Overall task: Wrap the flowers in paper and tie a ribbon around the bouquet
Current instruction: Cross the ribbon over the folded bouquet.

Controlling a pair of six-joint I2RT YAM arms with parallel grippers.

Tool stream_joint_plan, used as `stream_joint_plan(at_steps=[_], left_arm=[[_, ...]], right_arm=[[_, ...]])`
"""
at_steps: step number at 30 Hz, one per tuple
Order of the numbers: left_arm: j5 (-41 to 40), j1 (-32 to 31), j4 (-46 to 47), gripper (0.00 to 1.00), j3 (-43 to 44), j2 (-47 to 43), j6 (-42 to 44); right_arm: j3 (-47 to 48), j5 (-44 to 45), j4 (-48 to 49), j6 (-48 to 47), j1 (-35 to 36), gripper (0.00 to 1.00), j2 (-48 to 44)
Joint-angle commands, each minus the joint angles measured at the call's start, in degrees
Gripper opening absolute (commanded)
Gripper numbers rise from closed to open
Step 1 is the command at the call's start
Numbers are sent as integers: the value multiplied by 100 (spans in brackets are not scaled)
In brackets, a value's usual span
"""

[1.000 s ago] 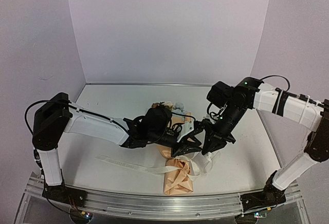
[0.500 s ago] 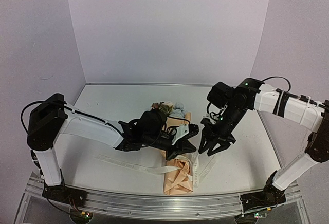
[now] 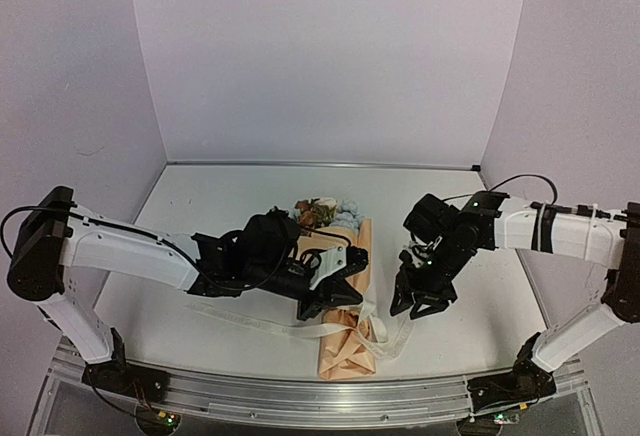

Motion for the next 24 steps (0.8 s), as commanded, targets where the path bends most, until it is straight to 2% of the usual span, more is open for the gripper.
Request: stream_joint_plan(at_steps=[1, 19, 22, 24], left_arm=[[-162, -17, -404, 0, -156, -315, 41], [-554, -19, -436, 0, -528, -554, -266], [-567, -19, -445, 0, -557, -543, -290], [-620, -19, -435, 0, -584, -554, -312]], right_arm=[[-180, 309, 1004, 344, 298, 44, 256], [-1180, 431, 2381, 1213, 875, 40, 380], [-1178, 433, 2481, 1332, 935, 37, 408], [-1182, 453, 2494, 1366, 965, 29, 391]])
